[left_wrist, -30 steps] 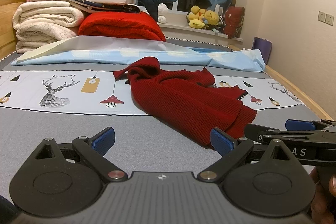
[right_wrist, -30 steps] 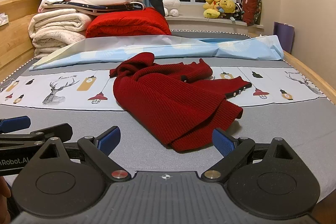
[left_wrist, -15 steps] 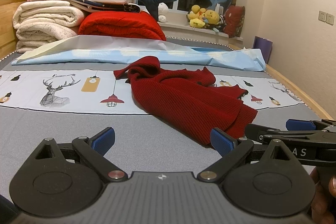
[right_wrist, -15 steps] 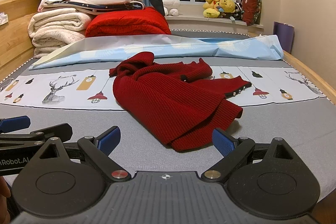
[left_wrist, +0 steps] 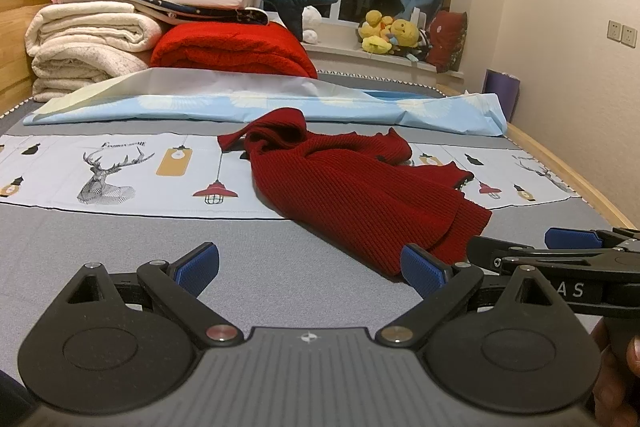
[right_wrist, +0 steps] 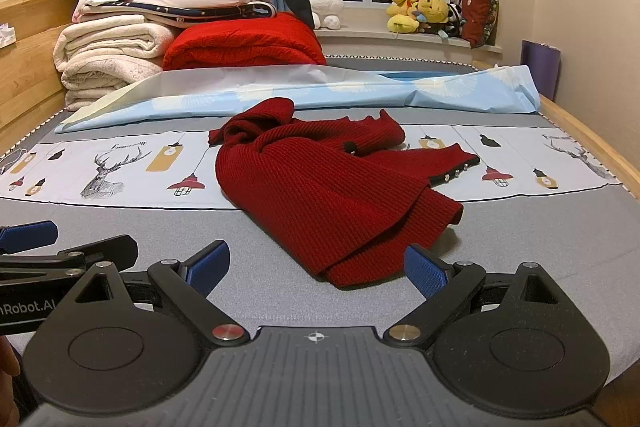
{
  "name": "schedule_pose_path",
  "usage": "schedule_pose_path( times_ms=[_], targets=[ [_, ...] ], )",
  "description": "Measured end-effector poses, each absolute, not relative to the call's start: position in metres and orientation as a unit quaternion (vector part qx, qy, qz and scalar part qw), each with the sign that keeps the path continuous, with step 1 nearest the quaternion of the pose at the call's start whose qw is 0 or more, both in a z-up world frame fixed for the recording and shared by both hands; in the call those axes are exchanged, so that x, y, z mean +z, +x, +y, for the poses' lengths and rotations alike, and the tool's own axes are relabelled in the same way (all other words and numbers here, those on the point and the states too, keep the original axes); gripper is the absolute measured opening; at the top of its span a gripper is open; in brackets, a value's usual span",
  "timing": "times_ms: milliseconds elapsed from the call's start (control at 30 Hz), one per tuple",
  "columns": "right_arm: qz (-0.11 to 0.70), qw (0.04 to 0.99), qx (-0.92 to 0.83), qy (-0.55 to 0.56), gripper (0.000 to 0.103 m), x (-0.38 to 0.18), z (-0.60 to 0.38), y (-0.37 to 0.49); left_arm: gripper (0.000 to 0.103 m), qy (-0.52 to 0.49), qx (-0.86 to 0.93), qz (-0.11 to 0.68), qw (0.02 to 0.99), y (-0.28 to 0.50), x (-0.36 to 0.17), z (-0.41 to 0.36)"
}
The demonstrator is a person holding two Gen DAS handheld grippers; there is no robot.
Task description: Fold small clothes
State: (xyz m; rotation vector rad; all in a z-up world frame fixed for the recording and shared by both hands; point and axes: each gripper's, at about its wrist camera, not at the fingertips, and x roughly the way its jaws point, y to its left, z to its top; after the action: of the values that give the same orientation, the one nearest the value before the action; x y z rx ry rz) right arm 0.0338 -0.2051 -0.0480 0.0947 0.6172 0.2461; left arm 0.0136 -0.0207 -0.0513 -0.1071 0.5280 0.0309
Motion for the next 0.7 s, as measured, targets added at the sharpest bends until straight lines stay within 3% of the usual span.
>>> schedule_pose_path(
  times_ms=[133, 167, 300, 367, 533, 700],
  targets=[
    [0.293, 0.948, 0.115, 0.054, 0.094, -0.046, -0.209, 0.033, 0.095, -0.046, 0.021, 0.245, 0.968, 0.009, -0.052, -0.015],
    [0.288, 0.95, 0.11, 0.059, 0.092, -0.044, -0.213, 0.034, 0.086, -0.041, 0.023, 0.244, 0.969, 0.009, -0.052, -0.014],
    [0.263, 0.954, 0.109, 0.091, 0.06, -0.032, -0.241, 0.05, 0.053, -0.039, 0.025, 0.263, 0.964, 0.015, -0.054, -0.005],
    [0.25, 0.957, 0.106, 0.104, 0.05, -0.026, -0.258, 0.066, 0.049, -0.044, 0.018, 0.282, 0.958, 0.023, -0.054, 0.002],
    [0.235, 0.963, 0.078, 0.11, 0.049, -0.019, -0.288, 0.125, 0.035, -0.045, 0.004, 0.302, 0.952, 0.056, -0.042, 0.019],
    [0.256, 0.953, 0.047, 0.158, 0.049, -0.054, -0.311, 0.164, 0.016, -0.039, -0.001, 0.317, 0.948, 0.116, -0.038, 0.04]
  ],
)
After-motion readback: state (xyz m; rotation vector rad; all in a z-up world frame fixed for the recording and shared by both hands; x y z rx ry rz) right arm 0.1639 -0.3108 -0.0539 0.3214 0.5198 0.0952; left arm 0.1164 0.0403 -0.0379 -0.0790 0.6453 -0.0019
